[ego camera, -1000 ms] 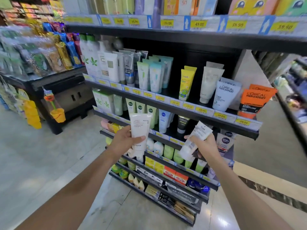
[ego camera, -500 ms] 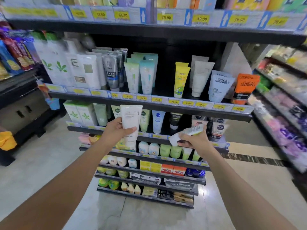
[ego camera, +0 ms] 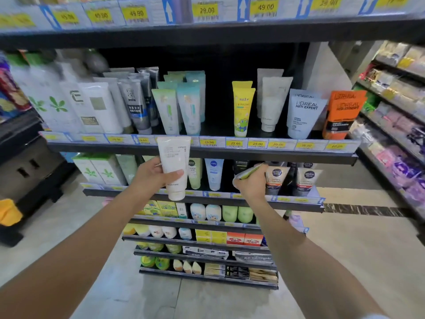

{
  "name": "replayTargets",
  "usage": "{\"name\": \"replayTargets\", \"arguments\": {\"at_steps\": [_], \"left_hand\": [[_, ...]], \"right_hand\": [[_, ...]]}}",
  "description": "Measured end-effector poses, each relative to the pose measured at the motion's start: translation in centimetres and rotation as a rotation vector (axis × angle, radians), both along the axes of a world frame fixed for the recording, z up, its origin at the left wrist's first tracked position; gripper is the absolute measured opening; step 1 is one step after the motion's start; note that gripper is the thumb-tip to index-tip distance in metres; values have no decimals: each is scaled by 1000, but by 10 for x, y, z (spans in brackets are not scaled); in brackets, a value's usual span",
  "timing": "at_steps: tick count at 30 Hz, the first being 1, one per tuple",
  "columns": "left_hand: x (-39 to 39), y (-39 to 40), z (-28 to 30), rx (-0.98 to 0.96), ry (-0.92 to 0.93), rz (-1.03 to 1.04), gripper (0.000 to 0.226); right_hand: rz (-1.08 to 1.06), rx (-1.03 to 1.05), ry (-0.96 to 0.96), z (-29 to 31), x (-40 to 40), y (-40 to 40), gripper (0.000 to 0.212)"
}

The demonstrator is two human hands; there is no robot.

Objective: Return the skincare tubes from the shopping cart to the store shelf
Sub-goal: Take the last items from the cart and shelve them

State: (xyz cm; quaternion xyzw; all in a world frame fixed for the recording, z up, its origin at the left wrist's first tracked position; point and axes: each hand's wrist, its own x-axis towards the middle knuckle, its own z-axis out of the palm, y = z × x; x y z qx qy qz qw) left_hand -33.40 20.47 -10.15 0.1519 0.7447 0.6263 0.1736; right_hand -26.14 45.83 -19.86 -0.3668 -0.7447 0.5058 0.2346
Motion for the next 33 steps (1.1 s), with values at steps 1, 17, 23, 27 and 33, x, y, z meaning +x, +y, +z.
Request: {"name": "replayTargets", "arguments": {"at_steps": [1, 17, 23, 27, 33], "left_hand": [[-3, -1, 0, -5, 4, 2, 44], [-33, 7, 1, 67, 63, 43, 45], [-38, 15, 7, 102, 71, 50, 48], [-40, 17, 13, 106, 85, 37, 43], [-41, 16, 20, 121, 81, 47, 43]], "right_hand": [[-12, 10, 0, -3, -6, 0, 78], [34, 178, -296, -18, -39, 22, 103], [43, 190, -311, -17, -34, 26, 115], [67, 206, -341, -22, -32, 31, 93], [91, 265, -366, -28, -31, 34, 75]]}}
